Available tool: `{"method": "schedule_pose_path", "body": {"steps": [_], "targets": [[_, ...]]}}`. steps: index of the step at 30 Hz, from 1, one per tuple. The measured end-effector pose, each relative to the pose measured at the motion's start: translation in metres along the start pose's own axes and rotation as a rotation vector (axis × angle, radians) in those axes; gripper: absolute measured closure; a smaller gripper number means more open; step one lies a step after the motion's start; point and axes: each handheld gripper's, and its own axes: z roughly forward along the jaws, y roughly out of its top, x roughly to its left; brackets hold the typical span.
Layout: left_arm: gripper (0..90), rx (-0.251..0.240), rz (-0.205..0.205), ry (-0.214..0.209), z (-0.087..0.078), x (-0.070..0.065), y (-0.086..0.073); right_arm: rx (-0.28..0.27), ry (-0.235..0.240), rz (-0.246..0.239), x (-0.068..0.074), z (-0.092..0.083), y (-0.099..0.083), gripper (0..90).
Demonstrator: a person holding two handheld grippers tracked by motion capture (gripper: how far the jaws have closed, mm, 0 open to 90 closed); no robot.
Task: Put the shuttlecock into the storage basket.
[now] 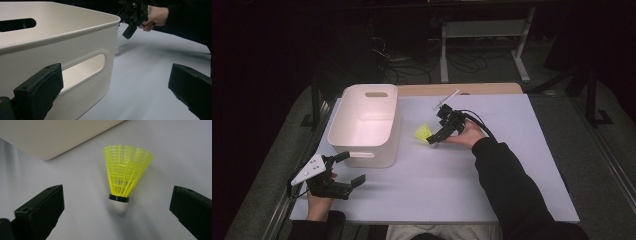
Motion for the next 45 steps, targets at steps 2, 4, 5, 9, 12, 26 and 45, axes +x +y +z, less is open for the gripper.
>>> {"method": "schedule_pose_path", "body": {"steps": [2, 4, 5, 9, 12, 26, 45], "targets": [[0.0, 0.0, 0.0, 0.0, 0.0, 0.0, 0.0, 0.002, 0.001, 0.002, 0.0, 0.002, -0.001, 0.0], [0.0, 0.001, 0.001, 0.001, 0.0, 0.0, 0.0, 0.004, 0.002, 0.0, 0.0, 0.004, -0.001, 0.0], [0.0, 0.001, 0.001, 0.0, 0.0, 0.0, 0.0, 0.006, 0.005, -0.002, 0.0, 0.004, -0.001, 0.0], [0.0, 0.001, 0.0, 0.0, 0.0, 0.0, 0.0, 0.006, 0.016, 0.003, -0.002, 0.01, -0.004, 0.0], [0.0, 0.002, 0.0, -0.001, 0.0, 0.0, 0.0, 0.014, 0.021, 0.008, -0.003, 0.013, -0.008, 3.9], [0.0, 0.001, 0.003, 0.002, 0.0, 0.0, 0.0, 0.033, 0.031, 0.015, -0.01, 0.025, -0.017, 23.5], [0.0, 0.001, 0.002, 0.001, -0.001, 0.0, 0.0, 0.072, 0.041, 0.037, -0.012, 0.03, -0.017, 55.9]]}}
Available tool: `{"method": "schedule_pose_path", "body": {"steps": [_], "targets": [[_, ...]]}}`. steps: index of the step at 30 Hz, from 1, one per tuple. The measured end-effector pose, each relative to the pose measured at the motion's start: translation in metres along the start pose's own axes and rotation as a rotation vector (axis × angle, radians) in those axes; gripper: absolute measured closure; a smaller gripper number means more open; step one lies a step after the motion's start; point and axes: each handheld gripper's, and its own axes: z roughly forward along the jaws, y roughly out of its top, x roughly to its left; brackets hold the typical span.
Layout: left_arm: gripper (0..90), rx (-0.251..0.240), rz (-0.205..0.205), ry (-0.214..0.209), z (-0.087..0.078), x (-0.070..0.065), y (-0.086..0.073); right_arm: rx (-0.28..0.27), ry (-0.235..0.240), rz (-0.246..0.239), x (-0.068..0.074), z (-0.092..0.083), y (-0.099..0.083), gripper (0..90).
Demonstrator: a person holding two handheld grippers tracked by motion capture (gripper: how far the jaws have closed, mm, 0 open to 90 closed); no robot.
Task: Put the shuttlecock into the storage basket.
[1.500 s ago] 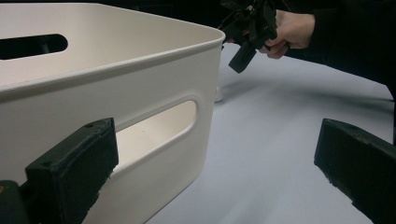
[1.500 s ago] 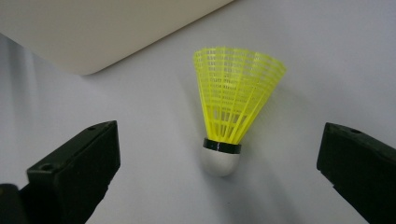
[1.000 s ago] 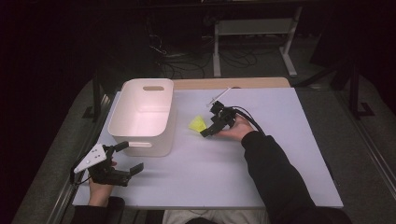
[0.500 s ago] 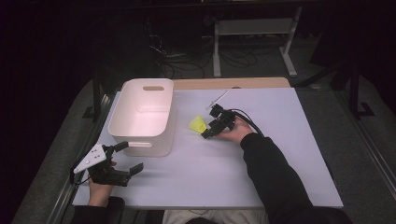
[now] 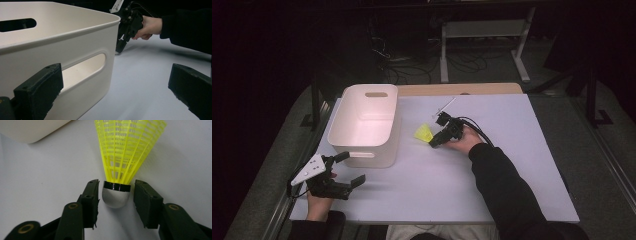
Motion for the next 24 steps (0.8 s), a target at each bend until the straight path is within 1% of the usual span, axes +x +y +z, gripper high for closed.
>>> {"method": "schedule_pose_path", "body": {"steps": [3, 7, 24], "targets": [[0.0, 0.001, 0.0, 0.001, 0.0, 0.0, 0.0, -0.003, 0.013, 0.014, -0.002, 0.0, 0.0, 60.5], [0.0, 0.002, 0.001, 0.0, 0.0, 0.0, 0.0, 0.002, 0.02, 0.019, -0.002, -0.002, 0.0, 62.8], [0.0, 0.004, -0.001, 0.0, 0.0, 0.0, 0.0, -0.022, 0.013, 0.004, 0.002, -0.014, 0.002, 63.4]]}}
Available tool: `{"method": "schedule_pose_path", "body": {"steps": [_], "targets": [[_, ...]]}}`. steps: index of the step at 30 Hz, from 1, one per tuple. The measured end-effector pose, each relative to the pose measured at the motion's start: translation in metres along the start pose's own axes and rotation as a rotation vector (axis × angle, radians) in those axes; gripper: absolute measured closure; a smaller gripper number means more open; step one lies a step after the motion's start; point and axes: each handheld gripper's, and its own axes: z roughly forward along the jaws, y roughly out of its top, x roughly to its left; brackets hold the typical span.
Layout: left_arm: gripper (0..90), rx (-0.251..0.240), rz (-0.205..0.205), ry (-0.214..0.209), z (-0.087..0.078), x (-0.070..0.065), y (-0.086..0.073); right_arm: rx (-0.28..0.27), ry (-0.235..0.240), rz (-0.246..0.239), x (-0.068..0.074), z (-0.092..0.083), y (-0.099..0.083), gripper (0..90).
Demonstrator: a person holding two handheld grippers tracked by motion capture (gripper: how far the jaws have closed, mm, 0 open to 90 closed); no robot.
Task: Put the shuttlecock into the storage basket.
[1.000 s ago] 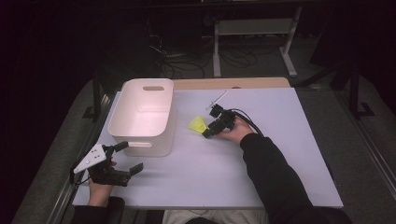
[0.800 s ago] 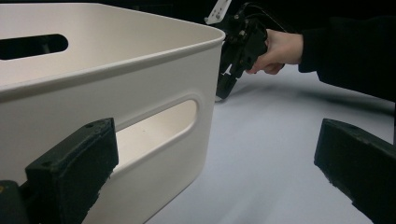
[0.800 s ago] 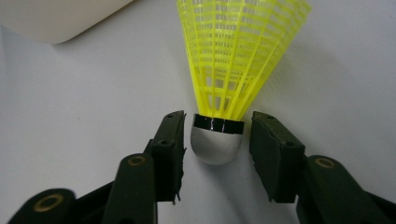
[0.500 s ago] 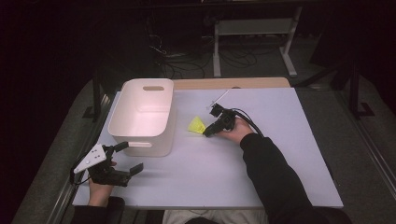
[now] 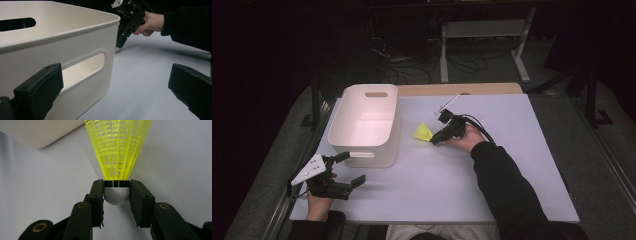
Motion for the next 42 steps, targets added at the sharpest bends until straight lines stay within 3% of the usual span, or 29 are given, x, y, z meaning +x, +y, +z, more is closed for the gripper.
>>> {"method": "schedule_pose_path", "body": {"steps": [22, 42], "targets": [[0.0, 0.003, -0.01, 0.002, 0.001, 0.0, 0.0, -0.062, -0.039, -0.026, 0.016, -0.045, 0.01, 63.4], [0.0, 0.016, -0.038, 0.006, 0.002, 0.001, 0.0, -0.103, -0.054, -0.072, 0.033, -0.075, 0.038, 63.4]]}}
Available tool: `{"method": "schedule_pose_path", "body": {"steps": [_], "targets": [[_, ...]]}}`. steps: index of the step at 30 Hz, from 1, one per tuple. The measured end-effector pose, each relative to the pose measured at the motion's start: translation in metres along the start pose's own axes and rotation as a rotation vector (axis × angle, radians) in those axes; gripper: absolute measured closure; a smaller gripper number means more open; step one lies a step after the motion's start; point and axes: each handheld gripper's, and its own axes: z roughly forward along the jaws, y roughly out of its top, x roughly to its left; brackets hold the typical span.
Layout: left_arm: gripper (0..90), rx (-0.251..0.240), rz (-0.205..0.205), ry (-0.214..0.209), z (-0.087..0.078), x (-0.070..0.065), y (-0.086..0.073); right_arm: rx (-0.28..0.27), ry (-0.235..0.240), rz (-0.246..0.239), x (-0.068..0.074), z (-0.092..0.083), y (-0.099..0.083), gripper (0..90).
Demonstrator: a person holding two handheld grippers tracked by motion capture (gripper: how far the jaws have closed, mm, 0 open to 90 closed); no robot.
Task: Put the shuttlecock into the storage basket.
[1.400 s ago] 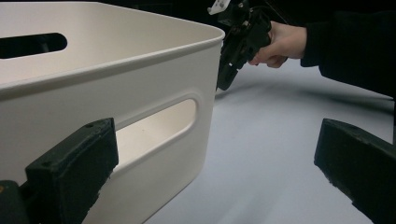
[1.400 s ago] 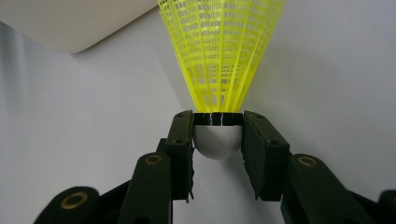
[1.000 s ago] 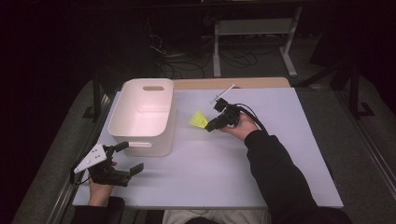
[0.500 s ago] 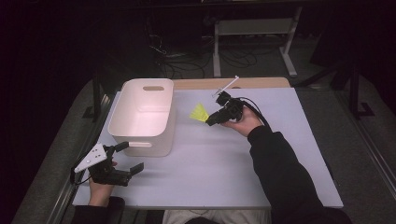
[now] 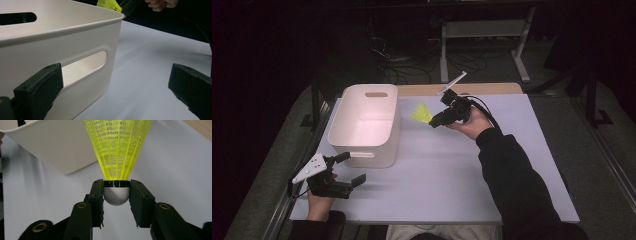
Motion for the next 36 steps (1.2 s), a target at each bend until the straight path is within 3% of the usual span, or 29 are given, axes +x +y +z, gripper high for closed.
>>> {"method": "schedule_pose_path", "body": {"steps": [36], "targets": [[0.0, 0.005, -0.007, -0.002, 0.0, 0.001, 0.0, -0.034, -0.013, -0.097, 0.028, -0.027, 0.046, 63.4]]}}
